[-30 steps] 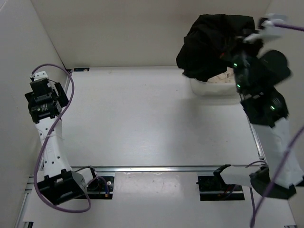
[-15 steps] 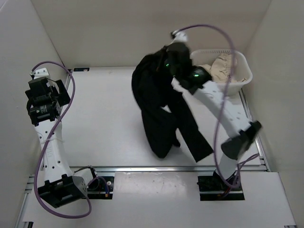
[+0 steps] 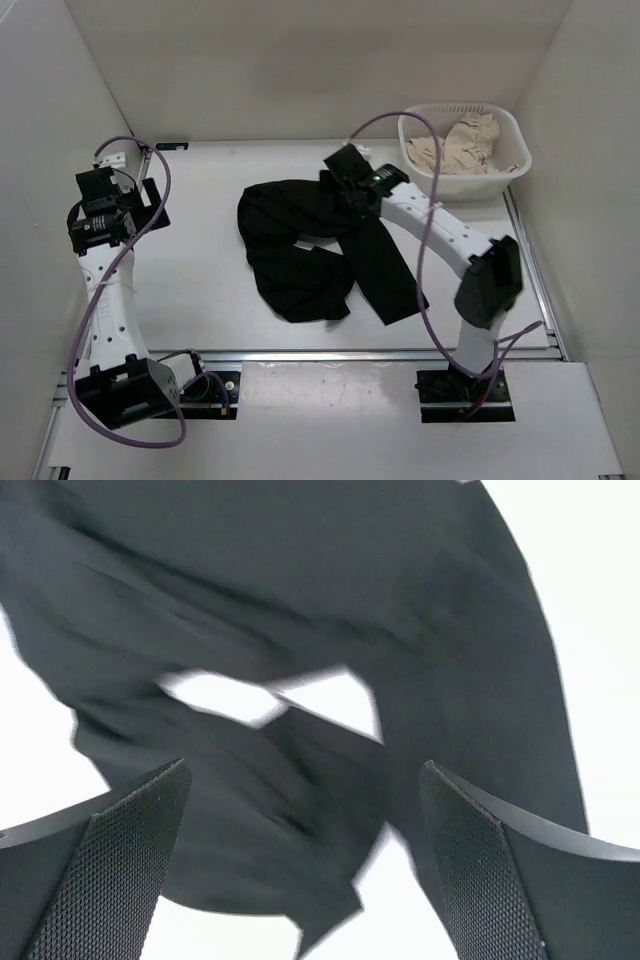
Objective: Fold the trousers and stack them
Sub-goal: Flatten the trousers out
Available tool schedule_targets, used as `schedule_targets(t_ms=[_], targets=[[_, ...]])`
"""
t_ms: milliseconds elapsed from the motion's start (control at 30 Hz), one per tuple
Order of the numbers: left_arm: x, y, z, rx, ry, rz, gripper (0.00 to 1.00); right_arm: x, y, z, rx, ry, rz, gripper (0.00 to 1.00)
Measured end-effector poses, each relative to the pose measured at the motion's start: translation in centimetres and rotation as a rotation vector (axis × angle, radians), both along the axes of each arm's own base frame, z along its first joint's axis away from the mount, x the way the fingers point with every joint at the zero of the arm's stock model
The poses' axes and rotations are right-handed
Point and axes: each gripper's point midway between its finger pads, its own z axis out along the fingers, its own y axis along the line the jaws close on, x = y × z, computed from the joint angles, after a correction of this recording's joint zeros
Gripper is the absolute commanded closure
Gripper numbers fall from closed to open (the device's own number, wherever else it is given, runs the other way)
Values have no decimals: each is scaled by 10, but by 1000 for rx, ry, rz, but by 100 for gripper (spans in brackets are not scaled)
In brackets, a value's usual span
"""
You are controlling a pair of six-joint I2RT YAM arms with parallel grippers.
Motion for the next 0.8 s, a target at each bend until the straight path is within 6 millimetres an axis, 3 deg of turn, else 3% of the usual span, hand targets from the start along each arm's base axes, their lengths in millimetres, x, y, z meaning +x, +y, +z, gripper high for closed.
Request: schedule_targets(t_ms=[100, 200, 333, 433, 467, 533, 600, 633, 667, 700, 767, 800], targets=[[9, -32, -22, -104, 65, -132, 0, -30, -60, -16, -48, 67, -80, 1], [22, -86, -55, -199, 195, -314, 0, -50, -109, -54, -111, 156, -173, 1], [20, -180, -109, -252, 416, -595, 0, -92, -145, -134, -232, 346, -215, 1], [-4, -235, -146, -228, 551, -764, 0, -118, -158, -171, -268, 459, -232, 1], [-16, -250, -158, -210, 594, -815, 0, -120, -156, -175, -235, 475, -243, 1], [-35, -274, -178, -170, 649, -900, 0, -117, -153, -176, -201, 475, -253, 10], [-46, -283, -197, -126, 687, -940, 0, -116, -149, -178, -170, 479, -258, 28], [-49, -285, -207, -106, 702, -945, 0, -115, -145, -179, -149, 480, -255, 58], [-50, -284, -217, -89, 724, -942, 1, -115, -144, -179, -142, 478, -252, 71], [-51, -281, -228, -74, 749, -932, 9, -114, -143, -179, -133, 475, -261, 82], [-52, -276, -245, -52, 790, -907, 65, -115, -144, -178, -110, 469, -277, 100], [-51, -273, -249, -36, 799, -896, 86, -116, -146, -178, -98, 467, -289, 100]])
